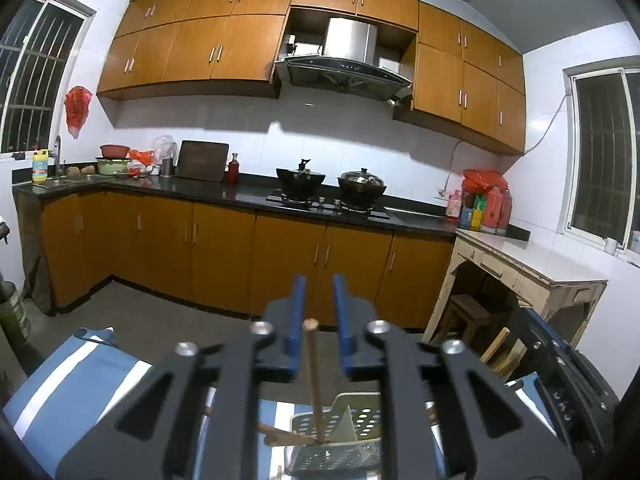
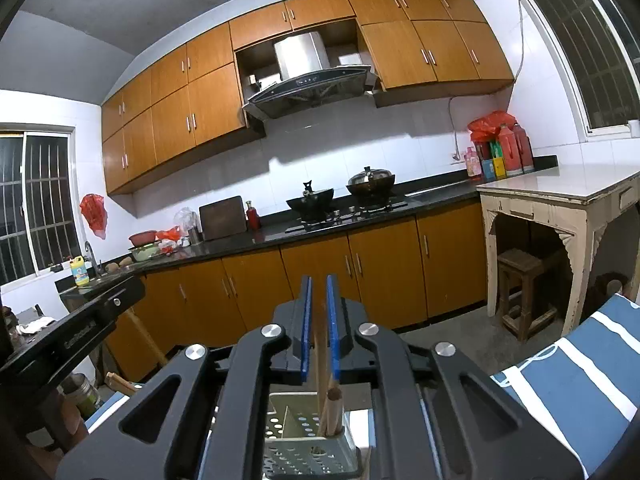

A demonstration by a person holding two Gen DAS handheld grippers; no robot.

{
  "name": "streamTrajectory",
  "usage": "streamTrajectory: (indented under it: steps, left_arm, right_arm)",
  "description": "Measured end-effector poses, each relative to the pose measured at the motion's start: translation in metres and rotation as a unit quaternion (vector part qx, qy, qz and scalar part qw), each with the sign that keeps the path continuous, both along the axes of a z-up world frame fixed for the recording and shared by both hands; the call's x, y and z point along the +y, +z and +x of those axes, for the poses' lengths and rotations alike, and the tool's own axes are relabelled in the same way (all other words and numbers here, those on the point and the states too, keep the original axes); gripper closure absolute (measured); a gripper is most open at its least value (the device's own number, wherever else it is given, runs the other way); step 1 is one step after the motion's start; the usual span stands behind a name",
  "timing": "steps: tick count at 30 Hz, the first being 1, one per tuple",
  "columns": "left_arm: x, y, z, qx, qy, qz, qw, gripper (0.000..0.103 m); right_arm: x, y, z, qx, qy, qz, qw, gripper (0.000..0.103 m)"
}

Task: Organize utensils
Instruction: 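Lower both chopsticks into the green holder and open both tools, then move both open tools back down to the remaining chopsticks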

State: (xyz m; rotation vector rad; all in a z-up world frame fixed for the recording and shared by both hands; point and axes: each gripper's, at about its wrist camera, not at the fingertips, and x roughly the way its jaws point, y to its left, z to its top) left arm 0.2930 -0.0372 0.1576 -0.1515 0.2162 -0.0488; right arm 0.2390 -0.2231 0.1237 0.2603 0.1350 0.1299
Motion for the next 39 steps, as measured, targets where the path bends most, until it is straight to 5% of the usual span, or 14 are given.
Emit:
streamTrajectory:
  steps: [2, 12, 21, 32, 39]
  left_arm:
    - [0.002, 0.002, -0.004, 0.000, 0.000, -0.001, 1.0000, 0.077]
    - [0.013, 0.006, -0.040, 0.003, 0.011, 0.009, 0.9999, 0.073]
    - [0.036, -0.014, -0.092, 0.021, 0.024, 0.011, 0.9994, 0.070]
    - [0.063, -0.082, -0.125, 0.091, 0.051, 0.042, 0.9936, 0.068]
    - [0.080, -0.145, -0.115, 0.190, 0.042, 0.039, 0.9801, 0.068]
  right_arm:
    - [-0.002, 0.002, -0.006, -0.005, -0.003, 0.002, 1.000, 0.069]
    - [-0.016, 0.003, -0.044, -0.009, -0.009, 0.005, 1.000, 0.069]
    - [-0.025, -0.026, -0.073, 0.029, -0.014, -0.004, 0.999, 0.068]
    - [-0.024, -0.100, -0.077, 0.148, -0.013, -0.009, 0.989, 0.068]
    - [-0.005, -0.153, -0.060, 0.280, 0.028, -0.004, 0.960, 0.068]
